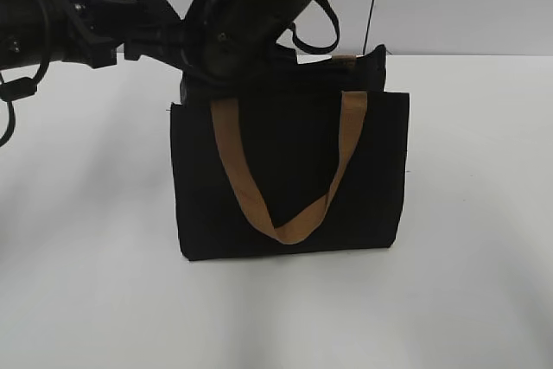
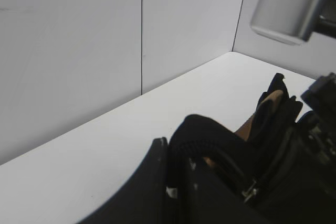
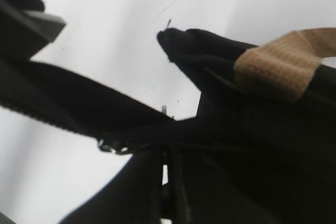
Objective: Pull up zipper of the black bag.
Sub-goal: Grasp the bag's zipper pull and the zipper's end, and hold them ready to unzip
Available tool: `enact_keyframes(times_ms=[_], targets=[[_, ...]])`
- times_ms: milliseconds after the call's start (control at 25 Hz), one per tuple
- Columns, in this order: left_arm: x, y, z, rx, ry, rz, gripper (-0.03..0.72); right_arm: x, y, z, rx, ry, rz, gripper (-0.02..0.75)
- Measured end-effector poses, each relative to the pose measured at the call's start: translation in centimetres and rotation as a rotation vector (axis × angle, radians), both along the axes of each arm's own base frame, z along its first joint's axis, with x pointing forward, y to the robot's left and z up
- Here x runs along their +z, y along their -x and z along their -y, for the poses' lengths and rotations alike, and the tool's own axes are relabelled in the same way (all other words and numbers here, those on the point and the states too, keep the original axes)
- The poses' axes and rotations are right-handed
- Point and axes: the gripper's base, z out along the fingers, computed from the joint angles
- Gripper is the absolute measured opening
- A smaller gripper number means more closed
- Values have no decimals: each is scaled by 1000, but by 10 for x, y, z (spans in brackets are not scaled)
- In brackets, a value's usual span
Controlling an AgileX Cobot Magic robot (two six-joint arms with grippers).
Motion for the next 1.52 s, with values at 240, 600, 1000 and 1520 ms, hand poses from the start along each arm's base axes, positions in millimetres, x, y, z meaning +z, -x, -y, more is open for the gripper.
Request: enact_keyframes(times_ms=[240, 600, 1000, 1520], targets=[[-3, 0, -1, 10, -16, -41, 20, 13, 14, -4, 96, -1, 4, -15], [-5, 18, -5, -41, -166, -191, 20, 37, 36, 1, 287, -29, -42, -15], [-3, 30, -10, 6, -181, -365, 19, 48, 26, 27, 267, -25, -77, -15], [-11, 28, -18, 91, -195, -387, 19, 64, 12, 38, 223, -7, 116, -15]])
